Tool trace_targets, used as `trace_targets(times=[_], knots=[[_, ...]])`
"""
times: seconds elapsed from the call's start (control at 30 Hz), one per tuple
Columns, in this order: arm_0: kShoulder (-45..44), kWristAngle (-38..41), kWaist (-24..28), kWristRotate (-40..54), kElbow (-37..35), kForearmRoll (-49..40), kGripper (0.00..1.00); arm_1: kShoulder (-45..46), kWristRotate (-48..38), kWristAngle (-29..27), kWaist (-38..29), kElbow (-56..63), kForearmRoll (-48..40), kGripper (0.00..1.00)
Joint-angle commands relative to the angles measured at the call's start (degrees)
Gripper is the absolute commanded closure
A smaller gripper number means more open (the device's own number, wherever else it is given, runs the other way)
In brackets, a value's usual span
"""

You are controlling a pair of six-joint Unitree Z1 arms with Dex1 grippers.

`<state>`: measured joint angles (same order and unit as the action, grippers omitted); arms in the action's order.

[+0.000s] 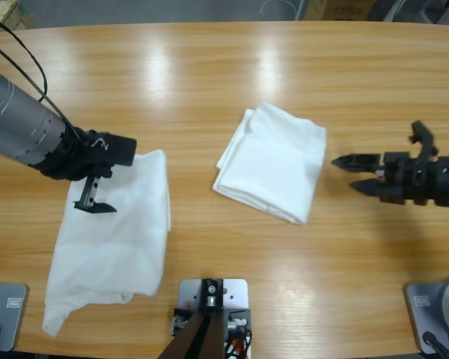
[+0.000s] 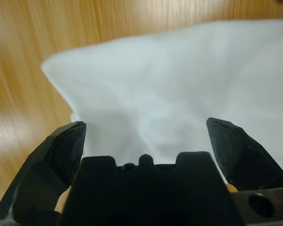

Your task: Fold clothes

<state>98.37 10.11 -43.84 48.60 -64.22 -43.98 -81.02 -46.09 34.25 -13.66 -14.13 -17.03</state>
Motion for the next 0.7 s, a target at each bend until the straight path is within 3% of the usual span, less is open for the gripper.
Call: trace_targets(times=[0.03, 0.23, 0.7], knots=[[4.20, 2.55, 1.48, -1.84, -5.69, -2.80, 0.013, -21.58, -0.84, 4.95, 2.74, 7.59, -21.46, 0.101], [4.20, 2.55, 1.49, -2.01, -5.65, -4.27, 0.013, -35.44, -0.84, 7.07, 3.37, 13.44, -42.29, 0.101], [4.27, 2.63, 1.56, -2.07, -4.53, -4.31, 0.009, -46.69, -4.11, 8.37, -1.20, 13.51, -53.53, 0.135]])
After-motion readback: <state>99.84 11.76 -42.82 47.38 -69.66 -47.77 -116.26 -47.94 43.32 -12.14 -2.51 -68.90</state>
